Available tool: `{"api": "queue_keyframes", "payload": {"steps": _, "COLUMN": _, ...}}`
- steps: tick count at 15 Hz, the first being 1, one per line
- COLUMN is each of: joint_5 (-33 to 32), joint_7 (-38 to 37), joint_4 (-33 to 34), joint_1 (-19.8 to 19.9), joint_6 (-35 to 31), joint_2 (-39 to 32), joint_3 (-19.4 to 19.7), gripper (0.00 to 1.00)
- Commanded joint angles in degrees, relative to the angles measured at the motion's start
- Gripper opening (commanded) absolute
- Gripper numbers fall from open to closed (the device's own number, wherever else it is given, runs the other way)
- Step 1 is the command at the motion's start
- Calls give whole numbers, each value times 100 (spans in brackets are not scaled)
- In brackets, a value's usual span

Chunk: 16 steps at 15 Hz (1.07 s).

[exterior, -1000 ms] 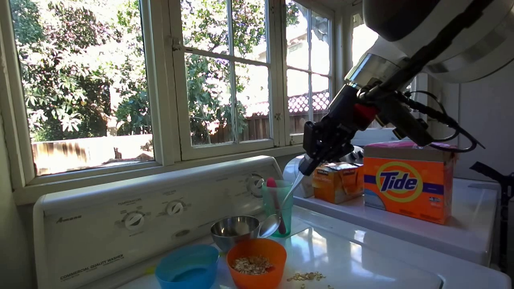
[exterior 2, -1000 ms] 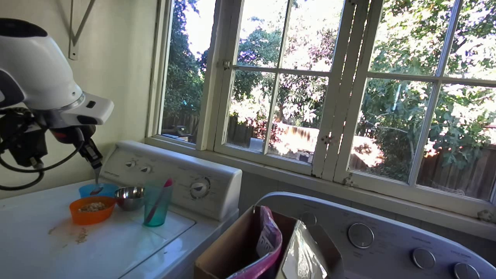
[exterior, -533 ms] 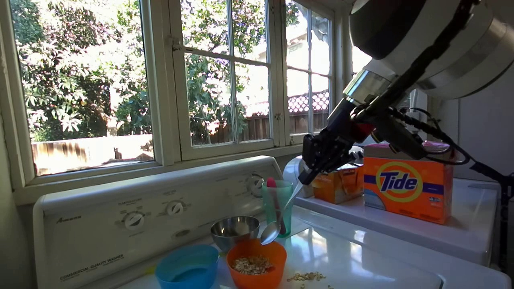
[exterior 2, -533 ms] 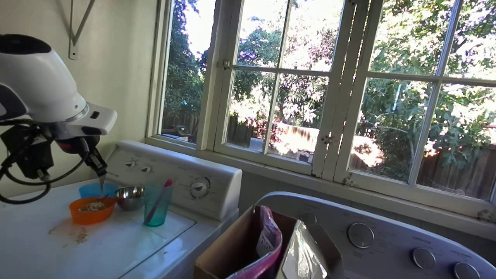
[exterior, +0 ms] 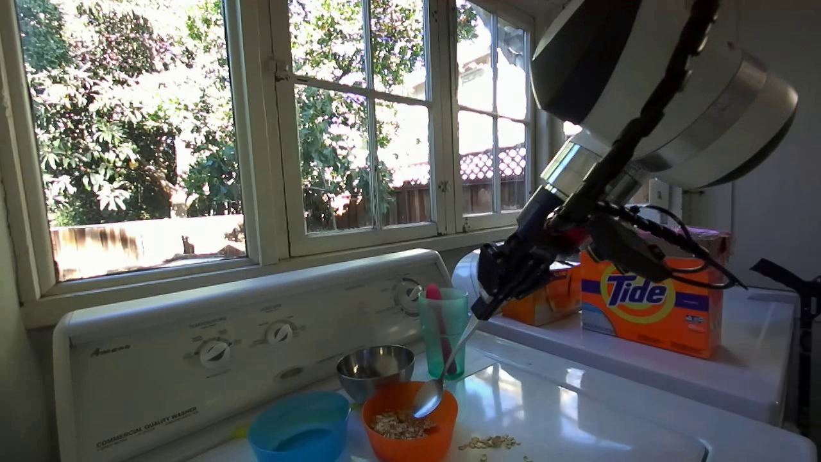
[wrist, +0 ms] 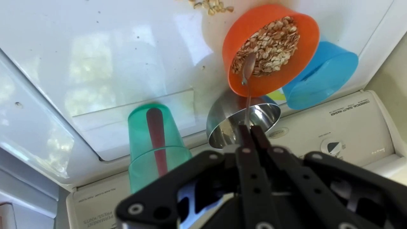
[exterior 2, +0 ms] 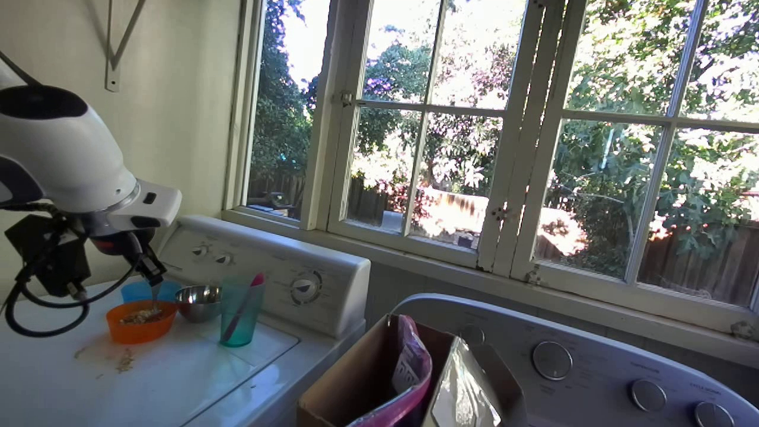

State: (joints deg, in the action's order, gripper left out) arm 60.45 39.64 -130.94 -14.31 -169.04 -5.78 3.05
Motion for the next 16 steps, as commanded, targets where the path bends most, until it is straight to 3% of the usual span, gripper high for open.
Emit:
{"api": "queue_keyframes", "payload": {"steps": 1, "joint_5": 510, "joint_7": 605, "joint_4": 200, "joint_1": 43, "joint_6": -33, "joint_2": -270, "joint_3": -110, "gripper": 1}}
{"api": "queue_keyframes", "payload": {"steps": 11, "joint_5": 1998, "joint_7": 1684, "joint_4": 514, "joint_1": 204, "joint_6": 124, "joint_2": -624, "joint_3": -163, "gripper": 1}}
{"api": "queue_keyframes", "payload": {"steps": 16, "joint_5": 1922, "joint_7": 1289, "joint_4": 411, "joint_1": 333, "joint_6": 556, "joint_2": -725, "joint_3": -57, "gripper": 1}}
